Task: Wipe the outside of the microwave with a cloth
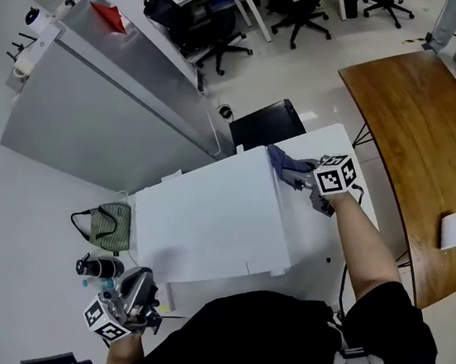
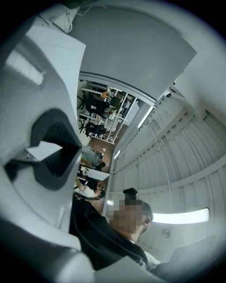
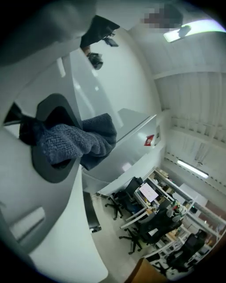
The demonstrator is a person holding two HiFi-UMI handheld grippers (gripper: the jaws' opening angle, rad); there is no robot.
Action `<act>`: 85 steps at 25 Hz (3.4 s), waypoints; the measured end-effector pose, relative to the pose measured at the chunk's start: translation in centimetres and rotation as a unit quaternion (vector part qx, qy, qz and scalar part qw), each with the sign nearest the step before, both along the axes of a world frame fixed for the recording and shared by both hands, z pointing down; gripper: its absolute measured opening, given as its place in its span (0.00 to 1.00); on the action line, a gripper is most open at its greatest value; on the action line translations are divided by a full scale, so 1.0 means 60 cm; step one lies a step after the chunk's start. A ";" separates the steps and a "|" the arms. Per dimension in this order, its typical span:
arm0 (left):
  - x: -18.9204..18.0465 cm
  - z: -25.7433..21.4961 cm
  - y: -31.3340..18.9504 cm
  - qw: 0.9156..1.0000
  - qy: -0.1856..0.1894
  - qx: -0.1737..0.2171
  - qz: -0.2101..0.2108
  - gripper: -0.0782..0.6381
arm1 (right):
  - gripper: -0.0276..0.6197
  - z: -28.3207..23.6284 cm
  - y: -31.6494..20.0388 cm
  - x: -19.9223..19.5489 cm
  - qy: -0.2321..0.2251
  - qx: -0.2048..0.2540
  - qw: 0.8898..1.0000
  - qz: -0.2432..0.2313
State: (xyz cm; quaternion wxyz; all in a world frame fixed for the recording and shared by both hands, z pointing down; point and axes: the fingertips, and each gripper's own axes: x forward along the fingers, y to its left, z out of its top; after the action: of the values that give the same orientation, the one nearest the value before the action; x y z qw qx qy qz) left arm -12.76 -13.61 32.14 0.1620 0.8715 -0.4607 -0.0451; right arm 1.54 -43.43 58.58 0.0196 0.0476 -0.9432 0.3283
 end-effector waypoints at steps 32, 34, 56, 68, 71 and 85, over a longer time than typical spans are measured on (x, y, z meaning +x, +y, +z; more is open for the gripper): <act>0.045 0.025 -0.018 0.999 -0.003 -0.028 0.033 0.11 | 0.14 0.099 0.090 0.017 0.135 0.095 0.983 -0.082; 0.042 0.023 -0.015 0.999 -0.002 -0.028 0.029 0.11 | 0.14 0.165 0.082 0.013 0.187 0.074 0.976 -0.087; 0.058 0.022 -0.007 0.999 -0.005 -0.028 0.038 0.11 | 0.14 -0.018 0.158 0.048 0.056 0.110 0.989 -0.082; 0.069 0.014 -0.012 0.999 -0.002 -0.018 0.047 0.11 | 0.14 0.263 0.140 0.042 0.330 0.054 0.934 -0.122; 0.078 0.015 -0.016 0.998 0.001 -0.017 0.057 0.11 | 0.14 0.188 0.148 0.060 0.268 0.049 0.958 -0.089; 0.104 0.021 -0.035 0.996 0.008 -0.023 0.091 0.11 | 0.14 0.082 0.253 0.076 0.110 0.056 0.987 -0.105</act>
State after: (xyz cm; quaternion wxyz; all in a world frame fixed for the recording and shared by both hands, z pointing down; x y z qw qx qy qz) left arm -6.54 -15.72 33.42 0.1890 0.9057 -0.3786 -0.0270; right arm 6.10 -28.27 63.52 0.1547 -0.0149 -0.9520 0.2636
